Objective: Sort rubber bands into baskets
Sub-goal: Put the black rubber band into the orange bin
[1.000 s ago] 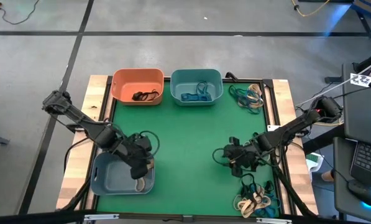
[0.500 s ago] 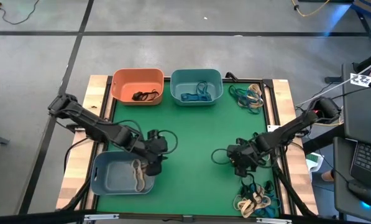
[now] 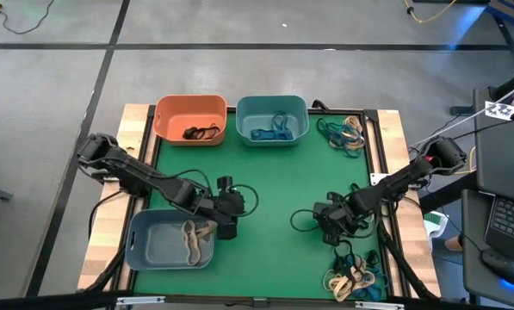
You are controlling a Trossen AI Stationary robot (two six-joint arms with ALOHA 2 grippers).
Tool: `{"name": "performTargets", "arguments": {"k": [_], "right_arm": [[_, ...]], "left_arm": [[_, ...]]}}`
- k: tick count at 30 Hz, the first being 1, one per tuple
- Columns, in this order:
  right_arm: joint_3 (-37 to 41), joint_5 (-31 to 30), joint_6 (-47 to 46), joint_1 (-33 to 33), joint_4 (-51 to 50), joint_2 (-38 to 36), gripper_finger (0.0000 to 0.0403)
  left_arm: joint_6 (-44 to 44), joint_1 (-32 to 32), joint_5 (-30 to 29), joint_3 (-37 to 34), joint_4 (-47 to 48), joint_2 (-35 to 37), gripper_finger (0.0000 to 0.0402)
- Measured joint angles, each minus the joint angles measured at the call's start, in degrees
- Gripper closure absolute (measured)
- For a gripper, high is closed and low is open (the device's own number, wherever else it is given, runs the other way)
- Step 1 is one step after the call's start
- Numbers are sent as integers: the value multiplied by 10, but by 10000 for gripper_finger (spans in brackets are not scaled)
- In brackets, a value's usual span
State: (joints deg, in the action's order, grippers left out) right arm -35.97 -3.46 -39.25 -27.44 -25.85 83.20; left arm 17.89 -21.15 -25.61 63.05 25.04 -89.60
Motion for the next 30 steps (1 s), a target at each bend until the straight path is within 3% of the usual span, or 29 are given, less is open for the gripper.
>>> {"name": "performTargets", "arguments": {"k": [7, 13, 19, 30], "right_arm": [[0, -13, 8, 0, 1, 1, 396], [-12, -21, 29, 0, -4, 1, 388], [-49, -67, 88, 3, -13, -12, 398], [-123, -92, 208, 76, -36, -21, 400]], "left_arm": [[-1, -1, -9, 0, -19, -21, 261], [2, -5, -6, 0, -31, -17, 261], [-7, -14, -4, 0, -27, 9, 261], [-6, -25, -5, 0, 28, 50, 261]]}}
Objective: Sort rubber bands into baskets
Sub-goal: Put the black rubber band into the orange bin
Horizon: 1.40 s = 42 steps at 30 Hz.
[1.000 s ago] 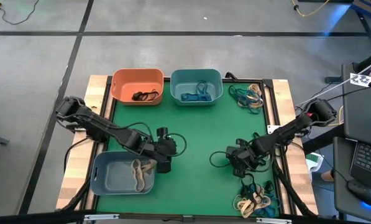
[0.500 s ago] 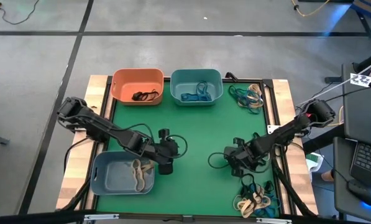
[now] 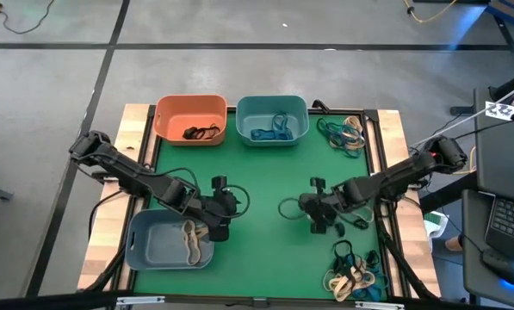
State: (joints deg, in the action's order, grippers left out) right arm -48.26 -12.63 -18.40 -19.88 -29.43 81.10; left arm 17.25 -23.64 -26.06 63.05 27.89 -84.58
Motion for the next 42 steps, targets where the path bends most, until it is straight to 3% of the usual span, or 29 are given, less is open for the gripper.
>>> {"name": "performTargets", "arguments": {"k": [7, 14, 18, 23, 34, 38, 42], "right_arm": [[-33, -48, 65, 66, -27, -22, 396], [-47, -45, 151, 123, 55, -21, 396], [-47, -20, 198, 136, 119, -21, 396], [-47, 18, 244, 136, 189, -21, 396], [-47, 90, 242, 135, 248, -21, 395], [-47, 133, 238, 135, 273, -21, 395], [-47, 138, 238, 135, 279, -21, 395]], "left_arm": [[2, -3, -1, 0, 32, 0, 261], [6, 0, -36, 0, 30, 4, 261], [17, 23, -85, 0, 12, 12, 261], [8, 59, -86, 0, -32, 5, 261], [-99, 94, -85, 0, -181, -71, 260], [-97, 108, -85, 0, -206, -97, 260], [-84, 120, -72, 0, -239, -120, 260]]}}
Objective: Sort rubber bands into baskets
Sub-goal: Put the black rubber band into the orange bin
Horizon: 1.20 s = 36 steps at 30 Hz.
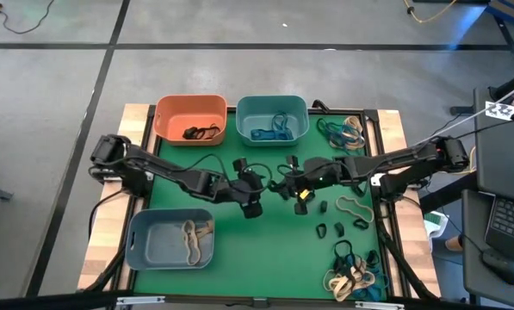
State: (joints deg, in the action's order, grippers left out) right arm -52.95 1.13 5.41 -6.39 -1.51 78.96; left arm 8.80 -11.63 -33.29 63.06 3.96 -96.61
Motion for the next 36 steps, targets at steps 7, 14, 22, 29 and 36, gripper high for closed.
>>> {"name": "performTargets", "arguments": {"k": [7, 14, 22, 29, 36], "right_arm": [[0, 0, 0, 0, 3, 0, 395], [1, 0, -6, 0, 8, 9, 395], [1, 10, -7, 0, 11, 19, 395], [1, 30, -26, 0, 10, 21, 395], [1, 31, -70, 0, 14, 21, 361]], "left_arm": [[-14, 8, 75, 0, -60, -17, 260], [-27, 17, 97, 0, -67, -17, 290], [-32, 32, 95, 0, -80, -17, 388], [-44, 35, 88, 0, -80, -17, 398], [-76, 30, 87, 0, -82, -17, 396]]}}
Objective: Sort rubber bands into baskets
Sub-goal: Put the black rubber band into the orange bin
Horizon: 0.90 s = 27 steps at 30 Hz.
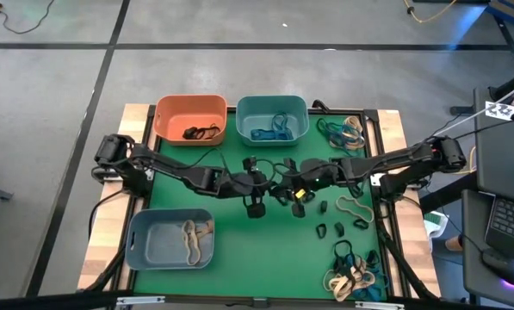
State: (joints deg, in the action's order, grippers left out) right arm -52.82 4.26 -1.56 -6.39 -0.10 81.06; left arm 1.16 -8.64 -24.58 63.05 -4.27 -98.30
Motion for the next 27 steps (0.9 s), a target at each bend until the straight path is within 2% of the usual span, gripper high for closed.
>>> {"name": "performTargets", "arguments": {"k": [5, 9, 13, 17, 21, 27], "right_arm": [[0, 24, -2, 0, -2, 6, 285], [0, 39, -2, 0, 1, 16, 233], [0, 38, -2, 0, 4, 22, 201], [0, 39, -2, 0, 4, 22, 188], [0, 39, -1, -1, 7, 22, 188], [0, 38, 1, 0, 13, 22, 191]], "left_arm": [[4, 1, 1, 0, 1, 0, 385], [-1, -1, 2, 0, 2, 0, 340], [-15, -1, 3, 0, 2, 0, 296], [-29, 0, 1, 0, -13, 0, 281], [-53, -1, 1, 0, -20, 0, 305], [-73, -4, 5, 0, -28, 0, 393]]}}
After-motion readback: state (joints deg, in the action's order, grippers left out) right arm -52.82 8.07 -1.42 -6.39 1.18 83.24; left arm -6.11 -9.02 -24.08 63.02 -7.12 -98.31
